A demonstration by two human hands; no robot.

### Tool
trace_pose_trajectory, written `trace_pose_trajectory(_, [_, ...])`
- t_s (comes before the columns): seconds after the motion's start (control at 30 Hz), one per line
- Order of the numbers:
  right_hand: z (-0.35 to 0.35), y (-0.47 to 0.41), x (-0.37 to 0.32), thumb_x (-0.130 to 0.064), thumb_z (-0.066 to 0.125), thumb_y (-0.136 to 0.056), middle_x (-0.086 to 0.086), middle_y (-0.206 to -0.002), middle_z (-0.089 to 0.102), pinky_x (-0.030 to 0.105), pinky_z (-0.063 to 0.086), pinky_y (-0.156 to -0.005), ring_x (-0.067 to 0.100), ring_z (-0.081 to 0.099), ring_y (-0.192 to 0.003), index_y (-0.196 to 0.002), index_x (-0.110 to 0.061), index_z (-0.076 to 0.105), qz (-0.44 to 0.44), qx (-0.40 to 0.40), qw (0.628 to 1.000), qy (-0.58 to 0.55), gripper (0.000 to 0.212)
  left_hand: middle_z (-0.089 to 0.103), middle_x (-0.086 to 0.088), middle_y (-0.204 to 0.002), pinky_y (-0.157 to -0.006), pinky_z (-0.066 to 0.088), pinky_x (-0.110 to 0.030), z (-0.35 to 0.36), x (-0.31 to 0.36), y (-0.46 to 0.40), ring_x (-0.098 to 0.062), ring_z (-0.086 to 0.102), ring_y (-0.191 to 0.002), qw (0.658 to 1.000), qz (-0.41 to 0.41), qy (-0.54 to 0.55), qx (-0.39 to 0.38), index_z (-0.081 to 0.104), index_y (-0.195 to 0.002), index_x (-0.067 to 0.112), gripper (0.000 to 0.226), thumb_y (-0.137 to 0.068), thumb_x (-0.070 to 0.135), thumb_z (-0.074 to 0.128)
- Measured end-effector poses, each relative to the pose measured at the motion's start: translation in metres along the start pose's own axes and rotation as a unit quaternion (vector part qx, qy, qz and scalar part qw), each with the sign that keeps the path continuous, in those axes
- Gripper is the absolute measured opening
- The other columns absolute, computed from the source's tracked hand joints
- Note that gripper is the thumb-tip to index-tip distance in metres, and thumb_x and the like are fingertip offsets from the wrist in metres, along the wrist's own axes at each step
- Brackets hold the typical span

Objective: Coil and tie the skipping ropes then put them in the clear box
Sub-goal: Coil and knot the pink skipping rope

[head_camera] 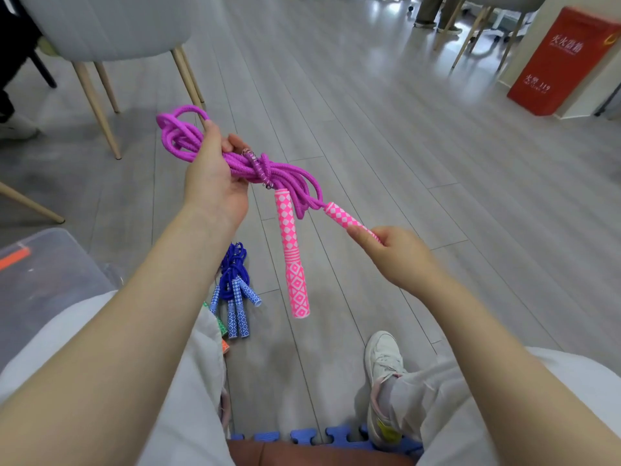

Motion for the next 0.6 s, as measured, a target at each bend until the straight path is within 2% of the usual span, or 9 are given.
trace_pose_trajectory(0.07, [-0.001,-0.002,0.004,-0.079,0.036,-0.085,-0.006,-0.053,0.024,0.032,0.019,-0.055,0.017,0.024,-0.053,-0.064,-0.020,0.024,0.003,0.001,1.000,0.006,0.064,0.052,0.008,-0.053,-0.062,0.054,-0.024,-0.001,0.002,0.000,-0.006,0.054,-0.049,1.000,0.008,0.004,0.005,0.038,-0.060,0.018,0.046,-0.100,0.038,0.047])
trace_pose_trajectory(0.17, [0.000,-0.004,0.013,-0.081,0.036,-0.084,-0.006,-0.053,0.025,0.031,0.020,-0.055,0.017,0.026,-0.052,-0.064,-0.020,0.025,0.011,-0.004,1.000,0.011,0.065,0.052,0.008,-0.054,-0.066,0.056,-0.027,-0.010,-0.006,-0.005,-0.006,0.056,-0.051,1.000,-0.014,0.002,0.027,0.039,-0.061,0.018,0.045,-0.099,0.039,0.050])
trace_pose_trajectory(0.3, [0.016,-0.009,0.025,-0.085,0.037,-0.079,-0.002,-0.060,0.037,0.032,0.027,-0.059,0.018,0.033,-0.054,-0.066,-0.021,0.036,0.046,-0.047,0.998,-0.014,0.066,0.049,0.009,-0.051,-0.056,0.054,-0.026,-0.017,-0.019,-0.011,-0.005,0.054,-0.051,0.997,-0.062,0.010,0.050,0.040,-0.061,0.019,0.044,-0.099,0.038,0.049])
trace_pose_trajectory(0.4, [0.015,-0.014,0.029,-0.083,0.040,-0.081,0.001,-0.062,0.036,0.032,0.026,-0.061,0.019,0.032,-0.056,-0.068,-0.019,0.036,0.058,-0.049,0.997,-0.033,0.065,0.052,0.007,-0.055,-0.067,0.056,-0.031,-0.008,-0.030,-0.005,-0.009,0.056,-0.056,0.996,-0.083,0.009,0.019,0.042,-0.063,0.018,0.043,-0.098,0.041,0.050])
trace_pose_trajectory(0.47, [0.012,-0.015,0.029,-0.079,0.038,-0.084,0.000,-0.058,0.035,0.033,0.026,-0.059,0.021,0.033,-0.056,-0.064,-0.019,0.033,0.056,-0.029,0.998,-0.006,0.063,0.053,0.006,-0.056,-0.071,0.054,-0.032,-0.003,-0.042,0.003,-0.011,0.058,-0.059,0.995,-0.095,-0.013,-0.007,0.041,-0.063,0.019,0.044,-0.098,0.044,0.048])
trace_pose_trajectory(0.53, [0.021,-0.013,0.028,-0.074,0.035,-0.089,0.002,-0.062,0.047,0.032,0.033,-0.058,0.022,0.043,-0.057,-0.068,-0.015,0.049,0.066,-0.051,0.995,0.050,0.064,0.054,0.006,-0.056,-0.070,0.052,-0.031,-0.002,-0.056,0.009,-0.012,0.056,-0.061,0.993,-0.109,-0.029,-0.019,0.040,-0.063,0.019,0.044,-0.099,0.044,0.047])
trace_pose_trajectory(0.6, [0.037,-0.012,0.024,-0.066,0.036,-0.094,0.004,-0.072,0.057,0.031,0.041,-0.061,0.021,0.051,-0.061,-0.087,-0.012,0.061,0.061,-0.090,0.990,0.084,0.060,0.054,0.006,-0.054,-0.070,0.050,-0.030,0.000,-0.065,0.014,-0.012,0.055,-0.061,0.992,-0.118,-0.029,-0.023,0.040,-0.064,0.019,0.043,-0.099,0.043,0.048])
Point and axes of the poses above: each hand's wrist, its own y-axis away from the middle knuckle, its own z-axis out of the palm, x = y × z, the point moved 10 cm from there along -y, towards the middle knuckle
